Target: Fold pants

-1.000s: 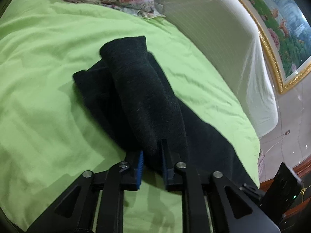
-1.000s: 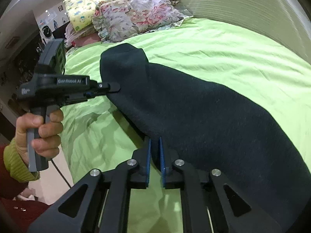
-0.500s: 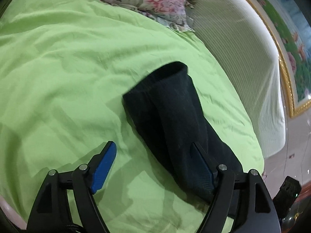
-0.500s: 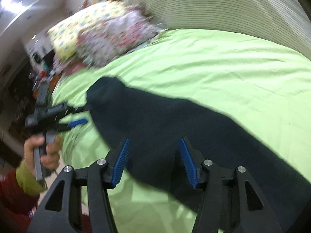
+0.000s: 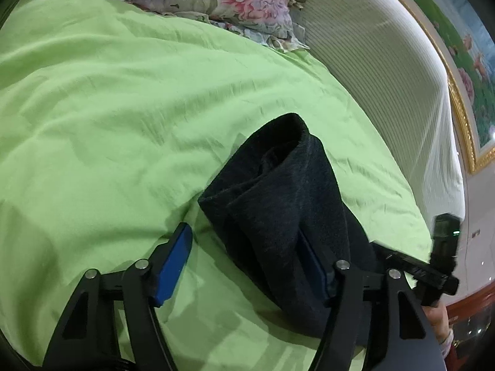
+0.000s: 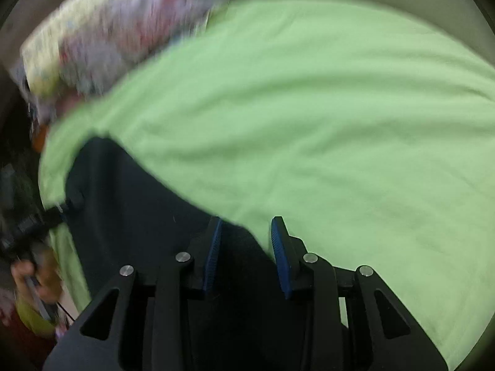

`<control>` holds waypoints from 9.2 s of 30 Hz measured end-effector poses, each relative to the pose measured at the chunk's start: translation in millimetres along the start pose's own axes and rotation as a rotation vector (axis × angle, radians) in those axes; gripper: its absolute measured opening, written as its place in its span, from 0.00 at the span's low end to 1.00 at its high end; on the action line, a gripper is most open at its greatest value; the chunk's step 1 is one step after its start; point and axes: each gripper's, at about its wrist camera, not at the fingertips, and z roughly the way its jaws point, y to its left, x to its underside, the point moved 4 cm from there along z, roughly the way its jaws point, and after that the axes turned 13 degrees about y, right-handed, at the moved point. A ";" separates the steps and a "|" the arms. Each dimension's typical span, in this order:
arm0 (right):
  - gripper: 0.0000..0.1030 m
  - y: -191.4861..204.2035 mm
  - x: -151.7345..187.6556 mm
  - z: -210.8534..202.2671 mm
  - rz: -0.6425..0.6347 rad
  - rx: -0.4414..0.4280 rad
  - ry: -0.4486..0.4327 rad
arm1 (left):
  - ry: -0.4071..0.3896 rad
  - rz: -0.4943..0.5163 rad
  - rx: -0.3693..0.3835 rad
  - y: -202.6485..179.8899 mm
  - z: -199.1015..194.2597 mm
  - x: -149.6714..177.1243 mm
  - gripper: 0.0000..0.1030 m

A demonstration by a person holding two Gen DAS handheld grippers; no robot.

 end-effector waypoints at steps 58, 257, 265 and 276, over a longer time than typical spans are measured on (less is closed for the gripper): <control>0.49 -120.3 355.9 -175.2 0.853 0.171 -0.559 | 0.253 0.871 0.096 -312.7 82.1 146.4 0.68; 0.59 139.1 -88.7 -16.8 -0.334 -0.214 -0.035 | 0.038 -0.254 0.103 26.6 1.0 -4.8 0.79; 0.59 152.3 -118.1 14.5 -0.472 -0.245 0.102 | -0.065 -0.237 0.099 21.8 9.3 -7.2 0.80; 0.33 161.6 -121.3 50.9 -0.518 -0.294 0.200 | -0.102 -0.246 0.108 34.6 16.4 -8.3 0.32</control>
